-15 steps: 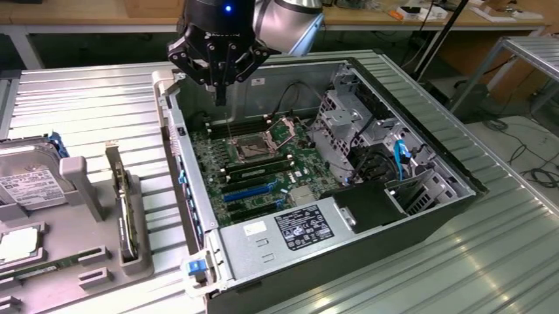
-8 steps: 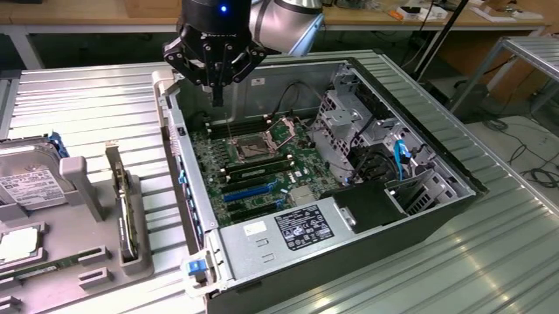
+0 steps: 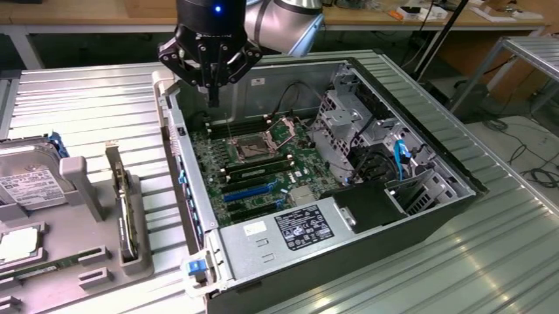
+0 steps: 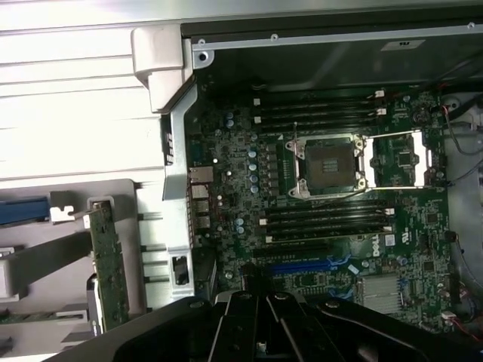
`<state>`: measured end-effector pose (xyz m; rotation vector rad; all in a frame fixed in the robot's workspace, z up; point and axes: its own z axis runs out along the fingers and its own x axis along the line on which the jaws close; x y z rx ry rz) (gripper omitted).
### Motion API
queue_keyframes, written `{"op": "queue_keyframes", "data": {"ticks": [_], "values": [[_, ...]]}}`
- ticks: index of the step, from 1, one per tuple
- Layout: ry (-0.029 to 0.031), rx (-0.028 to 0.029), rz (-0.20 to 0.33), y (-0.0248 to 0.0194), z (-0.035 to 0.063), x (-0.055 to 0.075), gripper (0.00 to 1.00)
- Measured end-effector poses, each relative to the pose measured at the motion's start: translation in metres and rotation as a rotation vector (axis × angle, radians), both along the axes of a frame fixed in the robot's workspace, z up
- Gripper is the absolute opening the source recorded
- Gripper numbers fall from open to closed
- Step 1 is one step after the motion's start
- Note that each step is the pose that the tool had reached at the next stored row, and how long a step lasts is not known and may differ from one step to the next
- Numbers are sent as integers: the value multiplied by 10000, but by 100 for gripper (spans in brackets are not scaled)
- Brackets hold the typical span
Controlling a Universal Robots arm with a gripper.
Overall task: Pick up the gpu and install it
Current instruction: 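Reach for the gpu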
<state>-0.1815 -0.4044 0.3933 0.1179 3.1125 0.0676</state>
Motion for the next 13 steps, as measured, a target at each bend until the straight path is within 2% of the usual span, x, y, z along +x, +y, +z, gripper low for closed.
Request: {"op": "queue_keyframes", "data": {"ticks": [13], "values": [[0,0,-1,-8,0,-97,11]]}}
